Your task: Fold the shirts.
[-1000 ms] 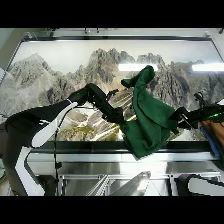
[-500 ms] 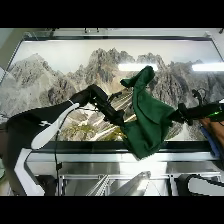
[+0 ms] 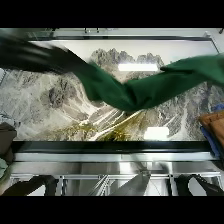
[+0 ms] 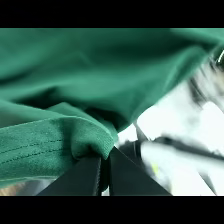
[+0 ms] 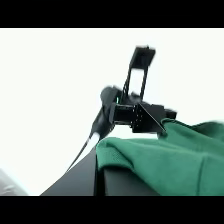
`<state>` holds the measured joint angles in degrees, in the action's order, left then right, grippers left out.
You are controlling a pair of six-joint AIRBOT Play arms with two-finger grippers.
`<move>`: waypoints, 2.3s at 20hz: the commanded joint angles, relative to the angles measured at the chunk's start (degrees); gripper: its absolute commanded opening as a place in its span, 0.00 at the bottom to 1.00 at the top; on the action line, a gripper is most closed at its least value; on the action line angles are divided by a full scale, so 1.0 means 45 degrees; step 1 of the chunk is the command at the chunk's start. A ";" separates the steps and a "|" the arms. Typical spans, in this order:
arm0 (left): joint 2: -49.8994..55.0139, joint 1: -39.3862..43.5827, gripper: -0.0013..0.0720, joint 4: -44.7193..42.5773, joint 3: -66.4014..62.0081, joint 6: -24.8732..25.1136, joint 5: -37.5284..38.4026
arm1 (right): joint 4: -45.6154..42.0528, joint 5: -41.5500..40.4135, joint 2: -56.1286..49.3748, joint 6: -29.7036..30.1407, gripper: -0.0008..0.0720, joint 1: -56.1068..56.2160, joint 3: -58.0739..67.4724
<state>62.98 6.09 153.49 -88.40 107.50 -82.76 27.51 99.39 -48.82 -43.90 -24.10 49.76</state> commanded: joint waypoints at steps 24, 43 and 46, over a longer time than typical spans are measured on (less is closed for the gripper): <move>0.9204 -0.3094 0.98 -0.3099 0.0695 0.1030 -0.0243 | -0.5872 -0.8330 -1.0316 0.1763 0.52 0.2914 0.4634; 1.2225 -0.3439 0.73 -0.5081 -0.1457 0.0097 0.1384 | -0.9496 -0.6562 -0.1175 -0.0447 0.51 0.0612 -0.3988; 1.2449 -0.3094 0.73 -0.5042 -0.1462 0.0092 0.1749 | -0.9549 -0.6271 0.0053 -0.1025 0.51 0.0612 -0.3993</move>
<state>117.36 -9.63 132.42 -95.07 107.94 -77.45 -15.14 70.19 -53.82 -46.17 -21.30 32.34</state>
